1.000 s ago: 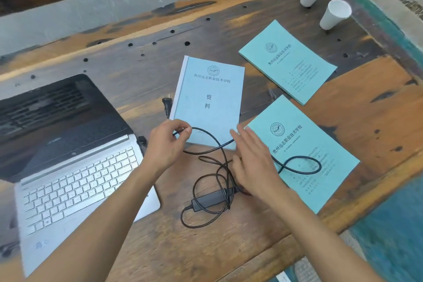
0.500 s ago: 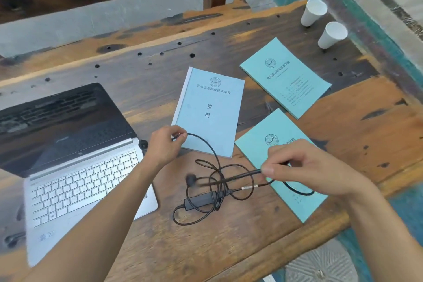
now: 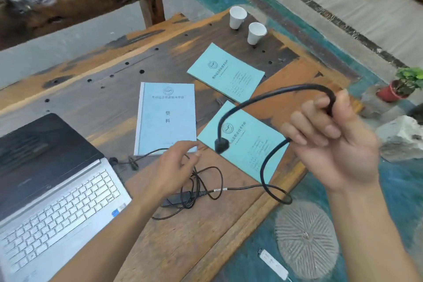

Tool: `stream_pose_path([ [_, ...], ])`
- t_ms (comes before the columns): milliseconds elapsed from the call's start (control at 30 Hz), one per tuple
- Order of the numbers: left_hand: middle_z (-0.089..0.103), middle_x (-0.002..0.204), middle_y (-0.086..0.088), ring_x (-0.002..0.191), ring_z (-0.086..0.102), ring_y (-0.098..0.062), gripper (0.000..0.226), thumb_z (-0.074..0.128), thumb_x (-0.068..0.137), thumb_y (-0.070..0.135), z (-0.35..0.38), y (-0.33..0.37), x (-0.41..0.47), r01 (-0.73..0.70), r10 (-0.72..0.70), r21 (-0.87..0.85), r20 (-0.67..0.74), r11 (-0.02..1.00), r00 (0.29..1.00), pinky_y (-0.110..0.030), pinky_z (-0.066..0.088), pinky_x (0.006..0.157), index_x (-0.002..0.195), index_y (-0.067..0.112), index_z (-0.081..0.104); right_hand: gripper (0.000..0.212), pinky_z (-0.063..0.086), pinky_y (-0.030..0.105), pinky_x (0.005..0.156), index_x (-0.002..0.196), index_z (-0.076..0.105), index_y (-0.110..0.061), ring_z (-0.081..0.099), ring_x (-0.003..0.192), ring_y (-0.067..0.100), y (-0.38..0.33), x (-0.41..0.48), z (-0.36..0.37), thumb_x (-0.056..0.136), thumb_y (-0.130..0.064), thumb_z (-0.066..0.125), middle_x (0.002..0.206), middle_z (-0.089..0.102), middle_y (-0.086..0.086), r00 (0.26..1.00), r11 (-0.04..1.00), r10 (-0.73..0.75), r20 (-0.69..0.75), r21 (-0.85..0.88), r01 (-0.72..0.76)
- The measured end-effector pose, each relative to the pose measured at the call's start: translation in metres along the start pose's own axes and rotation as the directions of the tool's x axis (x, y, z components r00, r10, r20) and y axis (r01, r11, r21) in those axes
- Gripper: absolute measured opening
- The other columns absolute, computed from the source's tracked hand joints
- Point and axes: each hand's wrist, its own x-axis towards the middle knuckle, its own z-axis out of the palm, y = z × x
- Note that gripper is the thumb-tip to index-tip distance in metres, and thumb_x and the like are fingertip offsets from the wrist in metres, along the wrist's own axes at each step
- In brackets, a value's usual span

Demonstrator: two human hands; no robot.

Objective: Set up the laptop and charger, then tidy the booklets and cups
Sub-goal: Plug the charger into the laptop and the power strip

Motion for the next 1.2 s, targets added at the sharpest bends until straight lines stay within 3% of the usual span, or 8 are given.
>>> stream_pose_path([
  [167,0.063,0.128,0.026,0.124,0.051,0.011,0.048,0.036,0.097,0.061,0.009,0.125,-0.038,0.036,0.07,-0.517,0.184,0.855,0.981,-0.027,0.04,0.108,0.126,0.037,0.065,0.033,0.033,0.024,0.061,0.095,0.074,-0.017,0.028,0.053,0.007,0.012,-0.04,0.024,0.1,-0.034,0.046,0.056,0.043,-0.012,0.987,0.997,-0.07,-0.144,0.015,0.073],
  [300,0.071,0.127,-0.008,0.119,0.066,-0.022,0.075,0.019,0.098,0.067,-0.02,0.199,-0.042,0.223,0.093,-0.931,0.259,0.29,0.961,-0.041,0.052,0.104,0.131,0.014,0.061,0.028,0.031,0.029,0.064,0.097,0.072,-0.01,0.036,0.055,0.009,0.029,-0.091,0.023,0.098,-0.03,0.052,0.058,0.045,-0.007,0.944,0.995,-0.087,-0.317,-0.07,0.068],
  [367,0.074,0.117,-0.014,0.111,0.07,-0.029,0.074,0.019,0.103,0.061,-0.034,0.226,-0.041,0.287,0.156,-0.948,0.307,0.14,0.939,-0.042,0.055,0.1,0.127,0.003,0.059,0.028,0.027,0.033,0.067,0.1,0.072,-0.008,0.038,0.059,0.012,0.039,-0.122,0.021,0.096,-0.03,0.055,0.06,0.047,-0.004,0.925,0.991,-0.088,-0.37,-0.129,0.042],
  [533,0.049,0.056,0.0,0.049,0.055,-0.023,0.045,0.032,0.108,0.038,-0.004,0.283,-0.077,0.169,0.302,-0.861,0.343,0.48,0.889,-0.031,0.048,0.054,0.091,0.009,0.06,0.045,0.054,0.032,0.088,0.101,0.08,-0.01,0.07,0.094,0.021,0.033,-0.188,0.02,0.091,-0.05,0.06,0.097,0.076,0.01,0.898,0.959,-0.069,-0.435,-0.276,-0.06],
  [700,0.049,0.048,0.005,0.045,0.049,-0.017,0.043,0.033,0.097,0.051,0.072,0.291,-0.147,-0.194,0.5,-0.524,0.543,0.829,0.675,-0.037,0.043,0.054,0.075,0.024,0.057,0.058,0.059,0.034,0.071,0.102,0.078,-0.014,0.07,0.087,0.031,-0.021,-0.239,0.01,0.092,-0.062,0.046,0.098,0.072,0.021,0.841,0.973,-0.127,-0.525,-0.23,0.003],
  [833,0.052,0.056,0.005,0.055,0.049,-0.011,0.043,0.03,0.102,0.055,0.137,0.278,-0.194,-0.289,0.463,-0.362,0.668,0.886,0.583,-0.04,0.049,0.068,0.081,0.027,0.055,0.059,0.059,0.027,0.065,0.121,0.066,-0.001,0.071,0.074,0.02,-0.045,-0.286,-0.022,0.09,-0.05,0.058,0.098,0.077,0.016,0.659,0.978,-0.156,-0.736,-0.208,0.0],
  [1033,0.053,0.059,0.017,0.059,0.048,-0.001,0.038,0.034,0.107,0.047,0.227,0.271,-0.237,-0.353,0.419,-0.258,0.737,0.899,0.53,-0.02,0.039,0.064,0.085,0.023,0.054,0.043,0.045,0.021,0.045,0.112,0.067,0.0,0.053,0.051,0.01,-0.036,-0.363,-0.108,0.1,-0.04,0.055,0.075,0.072,0.006,0.444,0.999,0.003,-0.896,0.023,0.04],
  [1200,0.053,0.064,0.004,0.067,0.049,-0.018,0.039,0.035,0.108,0.041,0.3,0.265,-0.263,-0.421,0.349,-0.145,0.817,0.896,0.46,-0.033,0.037,0.068,0.088,0.013,0.053,0.025,0.037,0.018,0.035,0.1,0.065,-0.007,0.049,0.041,0.007,-0.013,-0.424,-0.188,0.104,-0.029,0.054,0.063,0.07,0.006,0.281,0.979,0.134,-0.95,0.17,0.109],
])
